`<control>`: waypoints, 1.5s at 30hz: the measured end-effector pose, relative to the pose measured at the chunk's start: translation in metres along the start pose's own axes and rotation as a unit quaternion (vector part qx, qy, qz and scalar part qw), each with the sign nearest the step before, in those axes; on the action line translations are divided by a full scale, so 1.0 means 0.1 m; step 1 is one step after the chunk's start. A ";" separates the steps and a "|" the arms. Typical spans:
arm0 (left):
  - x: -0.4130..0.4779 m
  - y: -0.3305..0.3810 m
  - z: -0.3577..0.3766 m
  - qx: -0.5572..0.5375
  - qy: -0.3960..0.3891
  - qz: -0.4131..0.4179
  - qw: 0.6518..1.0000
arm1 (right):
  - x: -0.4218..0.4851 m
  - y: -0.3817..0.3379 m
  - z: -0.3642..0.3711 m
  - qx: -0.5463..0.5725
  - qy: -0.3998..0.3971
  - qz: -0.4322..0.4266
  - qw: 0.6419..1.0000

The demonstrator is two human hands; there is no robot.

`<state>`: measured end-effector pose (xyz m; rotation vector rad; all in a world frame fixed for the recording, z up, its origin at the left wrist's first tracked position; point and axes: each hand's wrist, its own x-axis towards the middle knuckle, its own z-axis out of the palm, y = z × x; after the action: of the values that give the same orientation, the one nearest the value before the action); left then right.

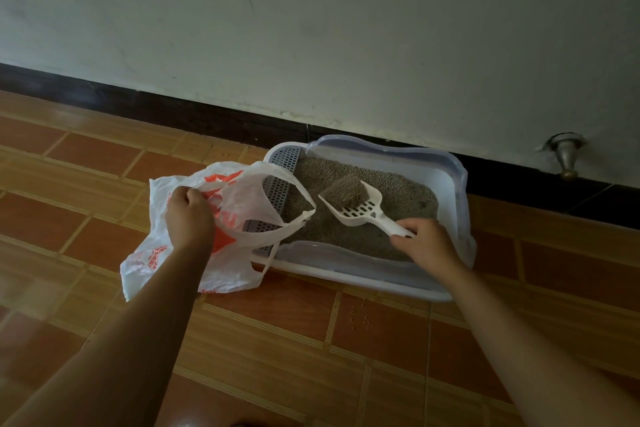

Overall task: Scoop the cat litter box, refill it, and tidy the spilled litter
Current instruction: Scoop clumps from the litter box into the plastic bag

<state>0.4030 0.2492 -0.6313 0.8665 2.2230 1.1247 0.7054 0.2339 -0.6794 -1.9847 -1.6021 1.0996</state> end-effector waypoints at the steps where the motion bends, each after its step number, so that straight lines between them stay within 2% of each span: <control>1: -0.01 0.00 -0.01 -0.003 0.004 0.001 1.000 | -0.02 -0.01 0.00 0.006 0.009 -0.005 1.000; 14: 0.08 -0.11 -0.08 0.007 0.014 0.024 1.000 | -0.11 -0.24 0.06 0.057 0.069 -0.065 0.994; 45: 0.09 -0.15 -0.09 -0.014 0.017 0.005 1.000 | -0.19 -0.21 0.17 0.031 0.090 -0.044 0.994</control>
<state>0.3864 0.2441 -0.6398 0.8523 2.2272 1.1817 0.6774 0.2192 -0.6692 -1.8950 -1.5273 0.8976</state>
